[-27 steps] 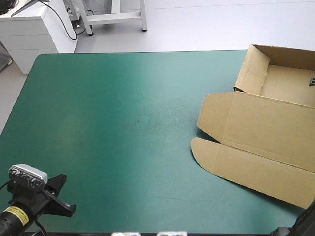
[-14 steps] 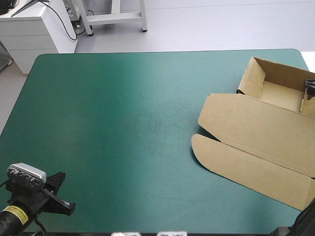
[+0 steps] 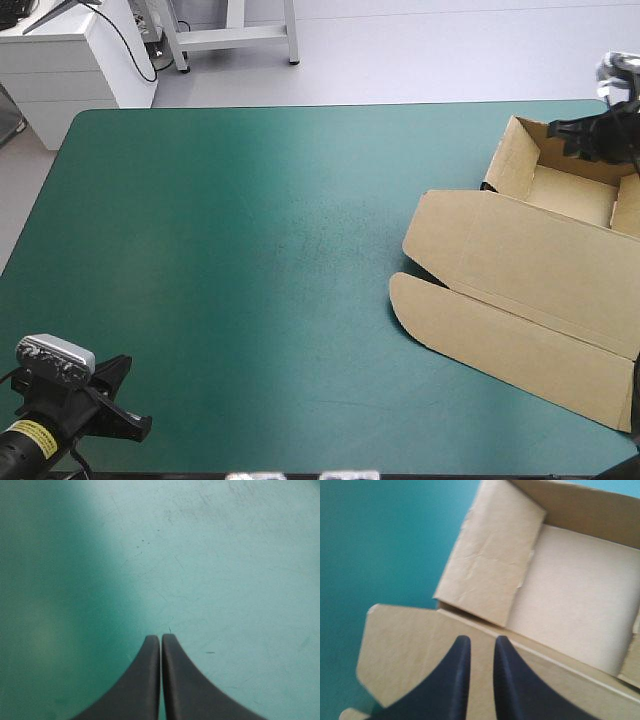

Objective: Fold the box

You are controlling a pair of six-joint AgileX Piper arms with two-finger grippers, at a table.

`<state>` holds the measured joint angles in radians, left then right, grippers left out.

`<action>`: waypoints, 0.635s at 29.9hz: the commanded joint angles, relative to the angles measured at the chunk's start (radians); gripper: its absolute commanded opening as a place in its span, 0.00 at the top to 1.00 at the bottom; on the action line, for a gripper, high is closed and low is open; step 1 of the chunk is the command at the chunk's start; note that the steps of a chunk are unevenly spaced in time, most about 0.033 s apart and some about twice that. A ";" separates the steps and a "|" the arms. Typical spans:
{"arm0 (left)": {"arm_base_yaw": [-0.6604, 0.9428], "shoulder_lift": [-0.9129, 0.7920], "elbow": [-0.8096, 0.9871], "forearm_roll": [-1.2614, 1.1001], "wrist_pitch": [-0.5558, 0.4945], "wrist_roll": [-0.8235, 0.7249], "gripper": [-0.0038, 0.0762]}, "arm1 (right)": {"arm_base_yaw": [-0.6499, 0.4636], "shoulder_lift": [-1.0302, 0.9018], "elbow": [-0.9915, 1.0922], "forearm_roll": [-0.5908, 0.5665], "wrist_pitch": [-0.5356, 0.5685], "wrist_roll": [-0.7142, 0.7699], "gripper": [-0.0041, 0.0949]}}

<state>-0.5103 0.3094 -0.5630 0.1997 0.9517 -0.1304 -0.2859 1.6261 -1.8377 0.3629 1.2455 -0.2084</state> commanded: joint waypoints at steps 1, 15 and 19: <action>-0.005 0.011 -0.022 -0.003 -0.034 -0.015 0.96 | 0.127 -0.129 0.065 -0.002 -0.005 -0.046 0.96; -0.005 -0.084 -0.022 -0.065 -0.068 -0.015 0.96 | 0.476 -0.645 0.514 -0.139 -0.209 -0.063 0.96; -0.005 -0.182 -0.022 -0.109 -0.042 -0.009 0.96 | 0.476 -0.832 0.708 -0.153 -0.295 -0.061 0.96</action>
<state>-0.5103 0.1682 -0.5620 0.1168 0.9562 -0.1369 0.1870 0.9071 -1.2160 0.2183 1.0668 -0.2649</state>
